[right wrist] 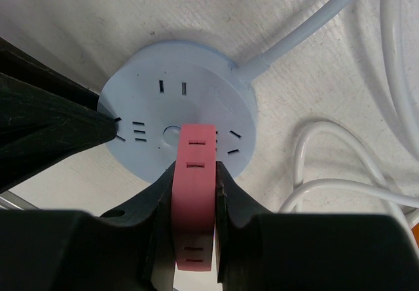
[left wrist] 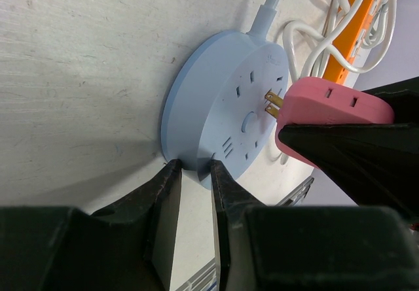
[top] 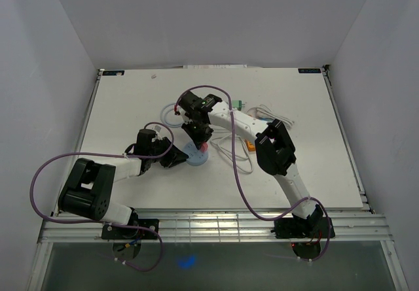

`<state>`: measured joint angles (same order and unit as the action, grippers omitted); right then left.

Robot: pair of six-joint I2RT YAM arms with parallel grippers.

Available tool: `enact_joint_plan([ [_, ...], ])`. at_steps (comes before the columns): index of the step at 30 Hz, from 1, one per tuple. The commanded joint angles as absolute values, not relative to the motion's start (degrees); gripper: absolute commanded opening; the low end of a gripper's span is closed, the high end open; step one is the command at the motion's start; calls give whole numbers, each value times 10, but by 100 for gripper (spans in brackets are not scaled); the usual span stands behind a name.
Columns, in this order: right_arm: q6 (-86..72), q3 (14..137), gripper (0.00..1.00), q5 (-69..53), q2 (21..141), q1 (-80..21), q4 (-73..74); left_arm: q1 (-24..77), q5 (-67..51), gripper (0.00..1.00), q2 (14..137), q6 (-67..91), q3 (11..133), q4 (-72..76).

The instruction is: Insert the plug

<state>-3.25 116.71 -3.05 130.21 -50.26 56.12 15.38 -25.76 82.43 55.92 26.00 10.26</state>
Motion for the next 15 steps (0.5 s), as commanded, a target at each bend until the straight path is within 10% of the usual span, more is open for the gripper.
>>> enact_joint_plan([
  [1,-28,1156,8,-4,1333,-502,579,156,-213,34,810,541,269,82],
  [15,-28,1198,8,32,1379,-493,642,166,-198,33,814,537,274,79],
])
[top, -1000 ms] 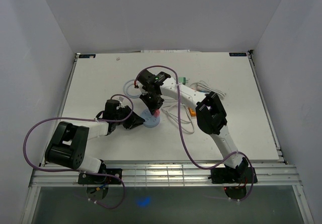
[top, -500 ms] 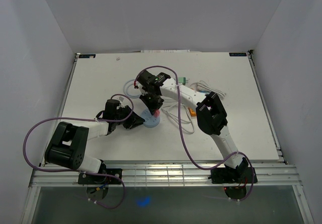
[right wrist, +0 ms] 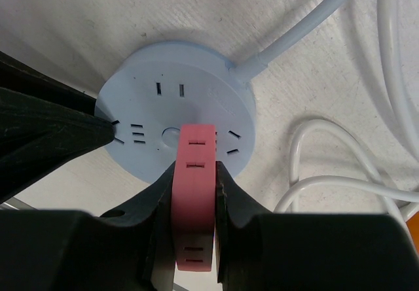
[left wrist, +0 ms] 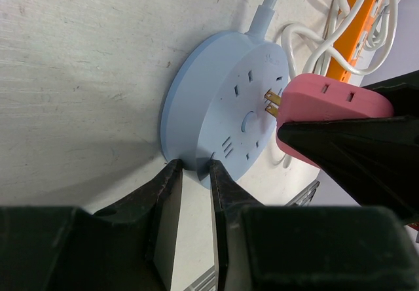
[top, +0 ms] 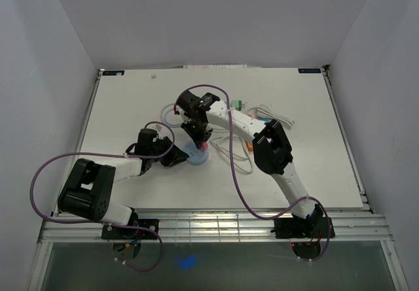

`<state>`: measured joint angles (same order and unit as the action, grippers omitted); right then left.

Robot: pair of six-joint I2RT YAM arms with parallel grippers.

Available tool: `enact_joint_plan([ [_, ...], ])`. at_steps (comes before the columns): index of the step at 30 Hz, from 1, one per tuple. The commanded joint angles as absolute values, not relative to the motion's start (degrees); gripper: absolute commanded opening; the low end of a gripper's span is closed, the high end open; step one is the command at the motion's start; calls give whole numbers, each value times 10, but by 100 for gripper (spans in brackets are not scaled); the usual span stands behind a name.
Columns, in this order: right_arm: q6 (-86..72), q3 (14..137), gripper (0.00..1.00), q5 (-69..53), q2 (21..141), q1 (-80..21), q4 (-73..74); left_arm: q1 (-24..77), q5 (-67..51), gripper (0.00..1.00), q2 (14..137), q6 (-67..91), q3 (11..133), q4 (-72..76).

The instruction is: Insert the plug

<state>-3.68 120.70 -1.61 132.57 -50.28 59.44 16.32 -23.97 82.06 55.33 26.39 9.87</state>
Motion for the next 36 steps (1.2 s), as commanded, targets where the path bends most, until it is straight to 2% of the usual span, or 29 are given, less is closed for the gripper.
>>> enact_joint_plan([
  [1,-27,1198,8,33,1380,-493,642,166,-198,33,815,536,275,79],
  [16,-16,1221,8,-14,1412,-470,661,173,-187,31,817,532,278,76],
  [28,-24,1144,8,25,1385,-470,621,175,-183,31,818,530,279,75],
  [36,-25,1171,8,69,1411,-470,645,178,-179,30,820,530,283,73],
])
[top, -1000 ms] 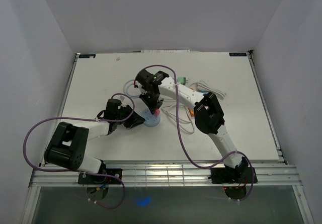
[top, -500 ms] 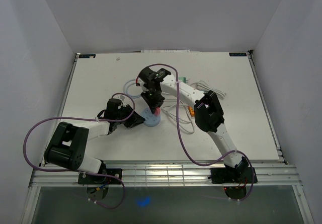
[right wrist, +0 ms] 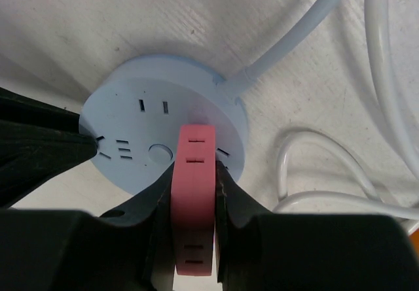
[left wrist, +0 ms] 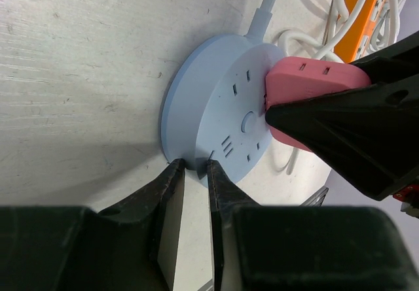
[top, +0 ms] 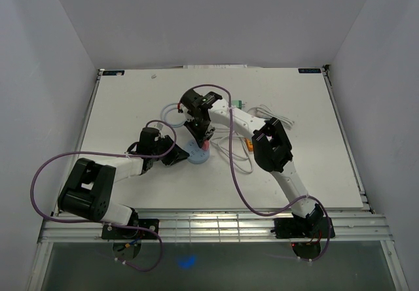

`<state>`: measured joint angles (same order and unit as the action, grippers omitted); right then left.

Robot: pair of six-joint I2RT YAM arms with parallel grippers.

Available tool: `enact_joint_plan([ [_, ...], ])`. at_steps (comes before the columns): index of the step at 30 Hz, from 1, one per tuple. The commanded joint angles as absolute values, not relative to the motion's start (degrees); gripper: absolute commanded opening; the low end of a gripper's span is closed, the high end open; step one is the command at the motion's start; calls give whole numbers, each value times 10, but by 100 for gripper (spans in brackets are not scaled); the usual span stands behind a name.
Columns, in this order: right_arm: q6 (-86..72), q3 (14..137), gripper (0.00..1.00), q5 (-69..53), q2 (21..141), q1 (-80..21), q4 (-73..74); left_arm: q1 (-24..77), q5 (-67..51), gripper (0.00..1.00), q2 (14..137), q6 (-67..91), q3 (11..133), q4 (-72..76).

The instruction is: Insert the plug

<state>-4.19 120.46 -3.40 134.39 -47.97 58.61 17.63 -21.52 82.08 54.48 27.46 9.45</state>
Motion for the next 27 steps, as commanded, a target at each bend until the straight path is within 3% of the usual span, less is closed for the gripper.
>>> enact_joint_plan([
  [1,-25,1160,8,71,1406,-470,636,178,-178,30,819,529,284,72],
  [13,-44,1161,9,76,1364,-477,607,180,-170,31,813,526,298,44],
  [16,-45,1197,23,74,1359,-478,626,180,-164,33,808,519,314,25],
  [17,-45,1201,36,76,1355,-478,628,179,-163,33,806,519,316,22],
  [20,-46,1201,52,78,1337,-477,621,180,-162,33,799,519,320,14],
  [27,-47,1212,67,67,1303,-477,611,180,-161,33,788,516,324,3],
])
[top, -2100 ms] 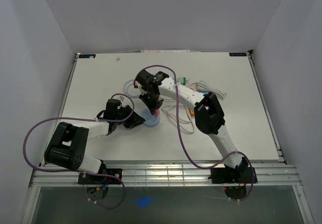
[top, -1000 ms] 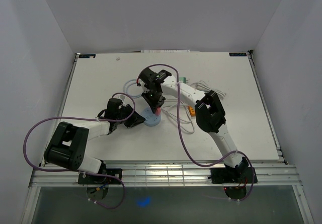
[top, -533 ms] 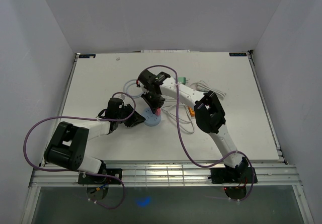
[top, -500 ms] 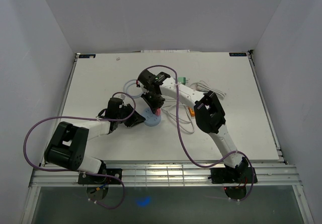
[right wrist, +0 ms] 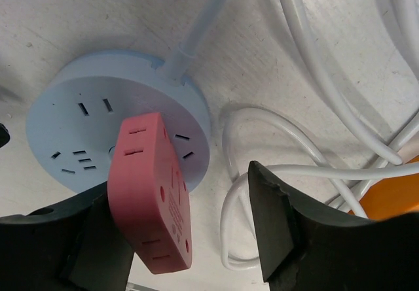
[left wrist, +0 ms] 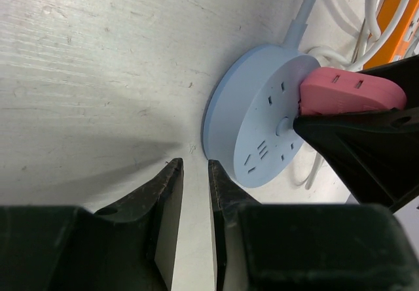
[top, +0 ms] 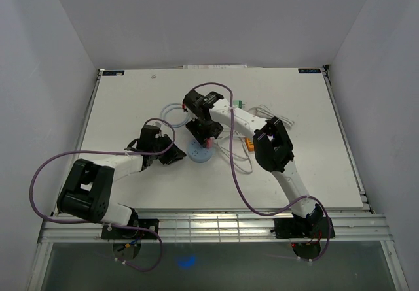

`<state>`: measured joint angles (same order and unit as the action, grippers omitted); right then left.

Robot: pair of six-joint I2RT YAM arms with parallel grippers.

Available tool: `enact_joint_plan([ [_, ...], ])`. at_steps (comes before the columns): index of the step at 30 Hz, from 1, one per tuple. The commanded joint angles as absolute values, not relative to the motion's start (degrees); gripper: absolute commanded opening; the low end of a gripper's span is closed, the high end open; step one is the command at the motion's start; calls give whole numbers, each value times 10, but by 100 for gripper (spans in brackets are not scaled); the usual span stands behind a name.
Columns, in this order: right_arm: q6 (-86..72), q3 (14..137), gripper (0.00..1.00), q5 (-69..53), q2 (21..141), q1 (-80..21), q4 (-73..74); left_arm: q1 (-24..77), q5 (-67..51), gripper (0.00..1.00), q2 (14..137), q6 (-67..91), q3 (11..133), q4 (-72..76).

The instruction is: Insert the plug

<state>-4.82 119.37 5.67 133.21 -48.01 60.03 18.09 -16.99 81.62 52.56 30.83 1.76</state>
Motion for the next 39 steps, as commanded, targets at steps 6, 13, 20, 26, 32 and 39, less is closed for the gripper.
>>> enact_joint_plan([
  [6,-41,1196,80,38,1259,-475,585,175,-156,35,761,497,341,-46],
  [13,-28,1081,86,7,1152,-461,513,143,-164,59,715,450,372,-101],
  [20,-53,948,87,24,1022,-392,436,95,-210,84,686,413,390,-116],
  [26,-59,855,87,42,969,-304,351,91,-235,98,684,384,408,-118],
  [32,-44,960,83,83,1061,-268,359,89,-228,98,678,378,418,-121],
  [39,-113,1114,73,141,1197,-245,376,88,-207,98,646,382,406,-128],
])
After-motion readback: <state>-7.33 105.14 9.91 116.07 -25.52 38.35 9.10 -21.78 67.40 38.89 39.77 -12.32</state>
